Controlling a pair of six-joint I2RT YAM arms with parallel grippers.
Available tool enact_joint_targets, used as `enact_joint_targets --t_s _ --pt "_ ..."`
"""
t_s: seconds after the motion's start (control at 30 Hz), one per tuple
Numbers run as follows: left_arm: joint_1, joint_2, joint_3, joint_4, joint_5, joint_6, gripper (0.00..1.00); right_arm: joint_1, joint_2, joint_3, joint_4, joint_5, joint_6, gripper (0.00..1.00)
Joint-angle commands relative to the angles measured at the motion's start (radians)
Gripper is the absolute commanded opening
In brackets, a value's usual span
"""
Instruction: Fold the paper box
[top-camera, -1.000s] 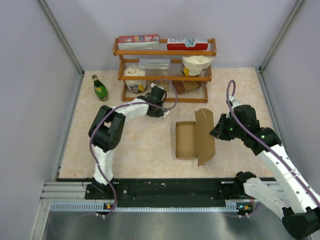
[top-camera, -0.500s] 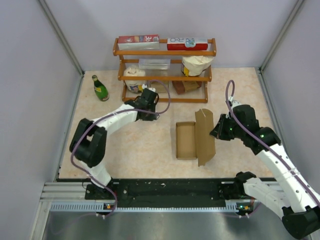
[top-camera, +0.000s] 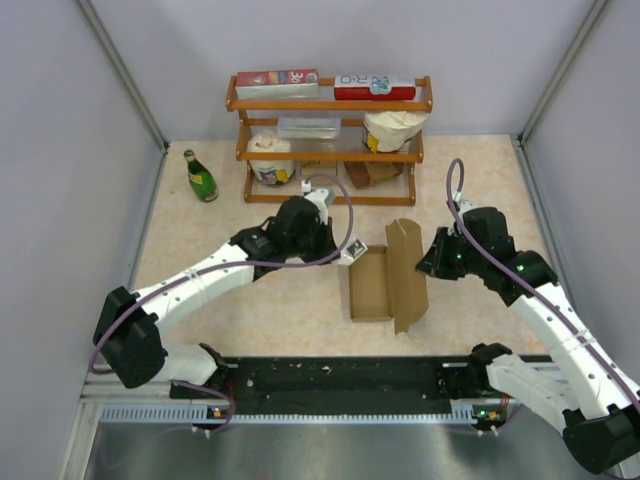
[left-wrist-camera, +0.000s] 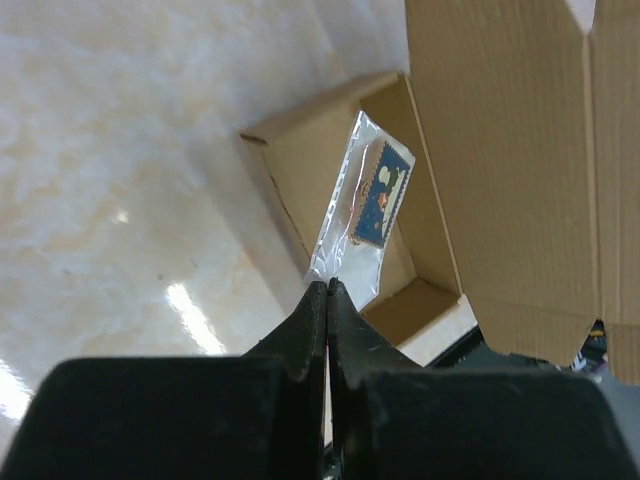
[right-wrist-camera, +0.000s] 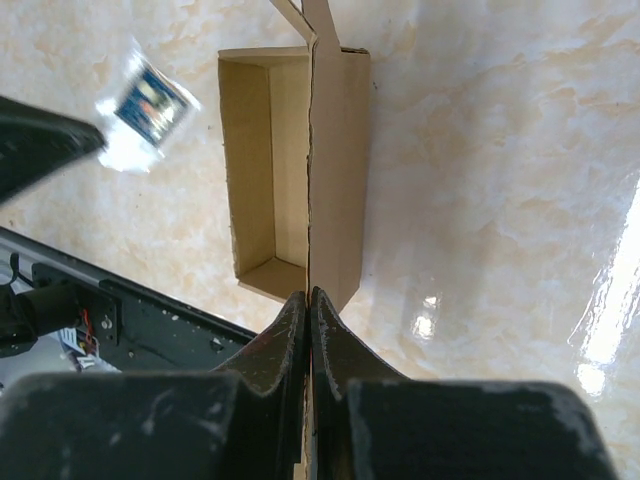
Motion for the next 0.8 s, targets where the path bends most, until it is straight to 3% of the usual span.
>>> enact_joint_targets --t_s 0.0,0.17,0.27,0.3,0.37,0.5,0.77 --pt "-0.084 -0.008 -0.062 0.067 0.018 -0.102 0.0 -0.008 -0.005 0.007 0.057 -0.023 -0.006 0.0" --pt "-0.144 0.048 -0.091 0.113 0.0 -0.168 0.0 -0.008 -0.005 0.011 0.057 -0.025 -0.004 0.0" --pt "-0.164 0.073 -0.11 0.19 0.036 -0.2 0.1 -0.008 -0.003 0.008 0.058 -0.028 -0.003 0.0" --pt "-0.168 0.081 -0.116 0.213 0.055 -0.212 0.15 -0.008 -0.003 0.007 0.057 -0.029 -0.003 0.0" --pt "-0.173 0.096 -0.122 0.247 0.081 -0.226 0.34 -0.008 -0.003 0.002 0.057 -0.029 -0.006 0.0" --pt "-0.174 0.095 -0.121 0.247 0.092 -0.223 0.5 -0.008 -0.002 -0.001 0.057 -0.034 -0.024 0.0" --pt "-0.141 -0.141 -0.038 0.066 -0.077 -0.091 0.57 -0.008 0.059 0.036 0.035 -0.101 -0.119 0.0"
